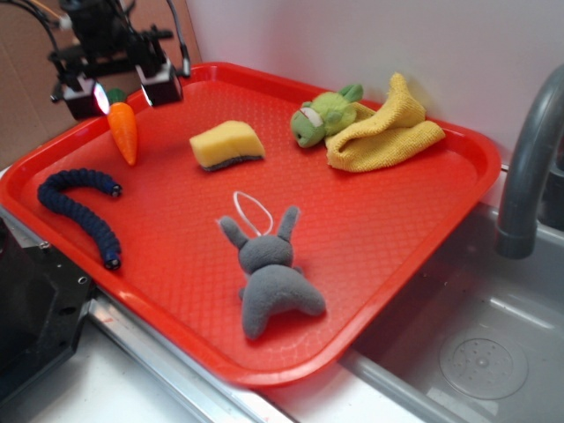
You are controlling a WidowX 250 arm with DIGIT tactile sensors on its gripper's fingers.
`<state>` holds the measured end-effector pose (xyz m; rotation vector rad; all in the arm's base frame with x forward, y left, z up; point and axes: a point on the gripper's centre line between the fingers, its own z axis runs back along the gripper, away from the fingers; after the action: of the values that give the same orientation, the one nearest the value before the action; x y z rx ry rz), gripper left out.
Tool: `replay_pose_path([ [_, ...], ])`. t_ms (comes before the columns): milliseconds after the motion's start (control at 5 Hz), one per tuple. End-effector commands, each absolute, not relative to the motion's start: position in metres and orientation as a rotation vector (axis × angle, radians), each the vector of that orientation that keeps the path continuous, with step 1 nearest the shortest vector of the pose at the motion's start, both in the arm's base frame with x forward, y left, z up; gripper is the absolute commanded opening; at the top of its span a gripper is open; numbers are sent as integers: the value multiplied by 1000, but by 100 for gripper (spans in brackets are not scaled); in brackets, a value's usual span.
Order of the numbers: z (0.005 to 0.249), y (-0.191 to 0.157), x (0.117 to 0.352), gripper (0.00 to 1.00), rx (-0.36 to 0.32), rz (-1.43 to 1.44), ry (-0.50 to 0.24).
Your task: Grab the carrot.
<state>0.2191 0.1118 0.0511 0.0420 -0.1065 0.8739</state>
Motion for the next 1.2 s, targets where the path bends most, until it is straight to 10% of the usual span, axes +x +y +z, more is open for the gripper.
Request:
replay_pose_path([
  [0, 28, 155, 221, 100, 138, 966, -79],
  [200, 23, 153, 221, 0, 126, 956, -81],
  [1000, 188, 23, 228, 0, -24, 327, -91],
])
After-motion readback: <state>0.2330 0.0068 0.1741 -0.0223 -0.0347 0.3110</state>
